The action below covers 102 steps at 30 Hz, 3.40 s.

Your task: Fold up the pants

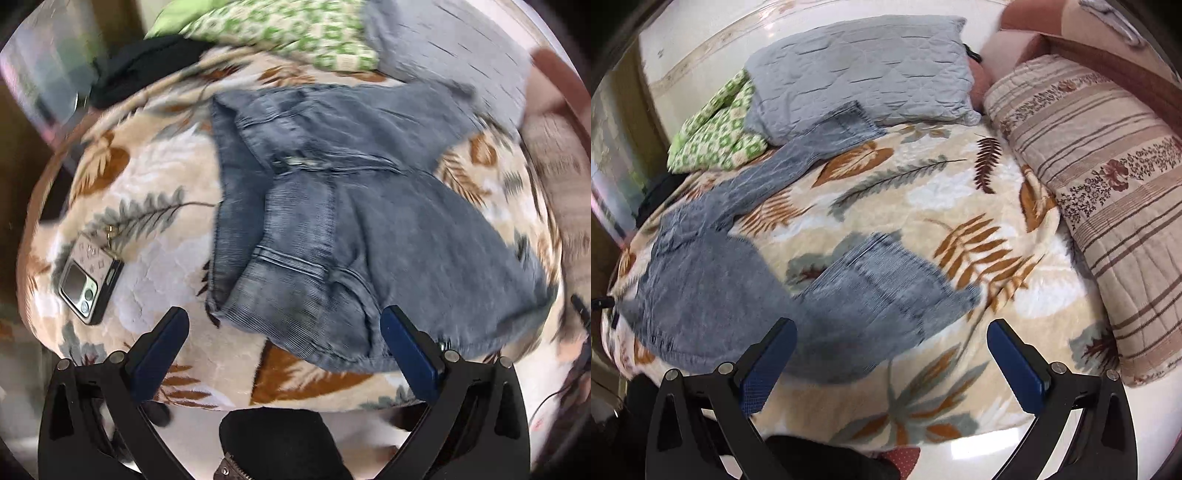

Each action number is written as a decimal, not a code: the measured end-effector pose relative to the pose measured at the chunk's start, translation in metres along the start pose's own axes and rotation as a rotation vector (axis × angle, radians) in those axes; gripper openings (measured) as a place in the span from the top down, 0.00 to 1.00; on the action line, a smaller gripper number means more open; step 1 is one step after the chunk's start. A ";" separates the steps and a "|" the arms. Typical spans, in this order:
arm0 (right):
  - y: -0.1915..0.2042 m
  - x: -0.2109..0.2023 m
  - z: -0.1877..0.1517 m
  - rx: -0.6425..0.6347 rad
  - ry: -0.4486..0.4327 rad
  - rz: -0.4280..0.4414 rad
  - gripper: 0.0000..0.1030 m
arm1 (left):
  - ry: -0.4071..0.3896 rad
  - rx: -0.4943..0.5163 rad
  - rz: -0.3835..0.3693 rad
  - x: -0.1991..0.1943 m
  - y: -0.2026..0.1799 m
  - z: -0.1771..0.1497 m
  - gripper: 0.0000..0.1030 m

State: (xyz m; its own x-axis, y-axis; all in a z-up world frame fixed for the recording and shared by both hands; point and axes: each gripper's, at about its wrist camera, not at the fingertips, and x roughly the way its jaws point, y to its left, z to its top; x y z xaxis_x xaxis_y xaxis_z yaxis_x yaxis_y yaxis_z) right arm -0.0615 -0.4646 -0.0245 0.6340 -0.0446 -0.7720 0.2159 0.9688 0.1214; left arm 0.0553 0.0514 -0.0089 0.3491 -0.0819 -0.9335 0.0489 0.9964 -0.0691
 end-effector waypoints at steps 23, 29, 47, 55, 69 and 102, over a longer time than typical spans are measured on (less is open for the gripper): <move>0.012 0.133 0.039 -0.144 0.253 0.174 0.87 | 0.213 -0.255 -0.276 0.069 0.001 -0.022 0.25; -0.022 0.083 0.065 -0.043 0.085 0.182 0.90 | 0.147 -0.214 -0.260 0.047 -0.014 -0.011 0.58; -0.114 0.063 -0.024 0.443 0.093 0.263 0.23 | 0.205 -0.251 -0.364 0.060 -0.008 -0.027 0.33; -0.110 0.056 -0.022 0.577 -0.039 0.416 0.83 | 0.156 -0.302 -0.353 0.036 -0.008 -0.024 0.69; -0.125 0.037 -0.084 0.517 0.086 0.249 0.75 | 0.276 -0.199 -0.252 0.053 0.002 -0.060 0.74; -0.085 0.137 0.066 0.207 0.131 0.063 0.70 | 0.131 -0.011 -0.082 0.060 -0.016 0.026 0.27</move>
State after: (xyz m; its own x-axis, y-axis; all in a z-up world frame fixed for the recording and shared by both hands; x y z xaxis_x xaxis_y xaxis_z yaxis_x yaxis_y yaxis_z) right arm 0.0560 -0.5693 -0.0991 0.5522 0.0590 -0.8316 0.3350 0.8977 0.2861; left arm 0.0998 0.0295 -0.0549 0.2197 -0.1604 -0.9623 0.0617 0.9867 -0.1504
